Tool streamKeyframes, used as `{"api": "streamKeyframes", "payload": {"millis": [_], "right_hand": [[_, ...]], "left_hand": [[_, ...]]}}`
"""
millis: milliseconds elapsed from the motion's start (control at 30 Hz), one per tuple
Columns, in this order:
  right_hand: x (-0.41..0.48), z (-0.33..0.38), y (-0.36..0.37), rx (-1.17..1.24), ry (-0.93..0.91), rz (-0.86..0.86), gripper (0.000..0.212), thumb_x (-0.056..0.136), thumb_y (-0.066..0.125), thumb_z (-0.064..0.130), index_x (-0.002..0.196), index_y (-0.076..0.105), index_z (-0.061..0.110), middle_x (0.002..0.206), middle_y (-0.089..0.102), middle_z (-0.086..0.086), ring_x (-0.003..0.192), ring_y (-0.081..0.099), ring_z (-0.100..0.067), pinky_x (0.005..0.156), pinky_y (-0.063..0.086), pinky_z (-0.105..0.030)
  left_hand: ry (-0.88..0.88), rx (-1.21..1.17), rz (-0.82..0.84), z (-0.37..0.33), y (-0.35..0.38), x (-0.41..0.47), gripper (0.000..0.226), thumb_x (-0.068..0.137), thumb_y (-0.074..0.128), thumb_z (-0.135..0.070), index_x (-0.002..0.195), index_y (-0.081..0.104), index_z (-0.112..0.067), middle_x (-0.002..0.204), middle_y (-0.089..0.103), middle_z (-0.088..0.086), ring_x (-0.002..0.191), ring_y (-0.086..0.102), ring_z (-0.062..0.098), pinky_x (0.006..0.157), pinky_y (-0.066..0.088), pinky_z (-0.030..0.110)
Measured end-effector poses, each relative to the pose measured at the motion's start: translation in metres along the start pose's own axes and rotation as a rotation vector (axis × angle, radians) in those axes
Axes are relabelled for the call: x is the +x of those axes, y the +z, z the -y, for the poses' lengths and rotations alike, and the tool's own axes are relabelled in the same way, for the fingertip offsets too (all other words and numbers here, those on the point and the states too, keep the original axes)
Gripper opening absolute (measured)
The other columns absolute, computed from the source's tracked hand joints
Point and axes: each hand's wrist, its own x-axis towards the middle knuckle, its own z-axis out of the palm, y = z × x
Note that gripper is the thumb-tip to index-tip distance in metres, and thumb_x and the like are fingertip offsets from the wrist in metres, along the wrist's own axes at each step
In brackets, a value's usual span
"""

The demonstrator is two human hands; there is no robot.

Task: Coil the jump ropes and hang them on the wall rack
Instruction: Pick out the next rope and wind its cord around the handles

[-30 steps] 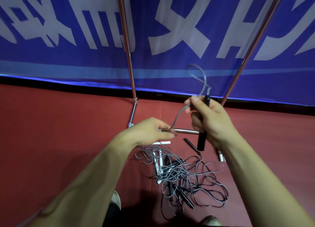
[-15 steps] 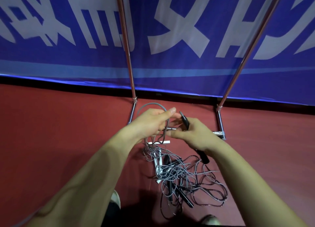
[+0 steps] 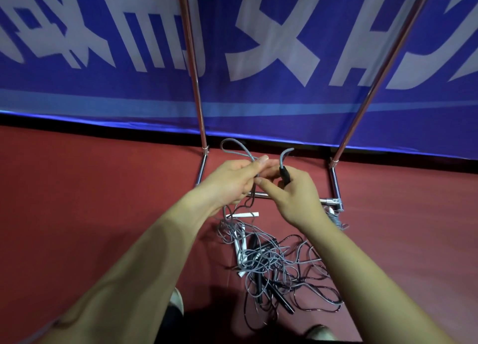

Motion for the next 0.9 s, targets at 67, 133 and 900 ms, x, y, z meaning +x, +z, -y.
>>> {"api": "streamKeyframes", "payload": {"millis": [67, 133, 900], "right_hand": [[-0.001, 0.001, 0.000, -0.042, -0.032, -0.010, 0.011, 0.094, 0.067, 0.015, 0.084, 0.064, 0.013, 0.070, 0.061, 0.001, 0.055, 0.039, -0.005, 0.056, 0.035, -0.022], [0.002, 0.004, -0.002, 0.028, 0.004, -0.052, 0.015, 0.099, 0.059, 0.014, 0.085, 0.056, 0.015, 0.071, 0.061, 0.001, 0.058, 0.045, -0.006, 0.060, 0.040, -0.025], [0.011, 0.057, -0.052, 1.311, 0.270, -0.010, 0.004, 0.092, 0.049, 0.021, 0.094, 0.052, 0.019, 0.065, 0.049, 0.006, 0.041, 0.035, -0.002, 0.031, 0.026, -0.011]], "left_hand": [[0.000, 0.019, -0.016, 0.001, -0.002, 0.002, 0.041, 0.101, 0.051, -0.045, 0.125, 0.068, -0.016, 0.054, 0.023, -0.001, 0.043, 0.017, 0.010, 0.040, 0.016, 0.020], [-0.003, 0.060, -0.038, 0.005, -0.007, 0.004, 0.032, 0.102, 0.053, -0.040, 0.126, 0.067, -0.026, 0.053, 0.022, -0.002, 0.043, 0.017, 0.010, 0.042, 0.015, 0.021], [-0.146, 0.745, 0.235, 0.034, -0.007, 0.001, 0.034, 0.089, 0.074, -0.039, 0.122, 0.068, -0.040, 0.053, 0.047, -0.010, 0.038, 0.045, -0.007, 0.041, 0.029, 0.006]]}}
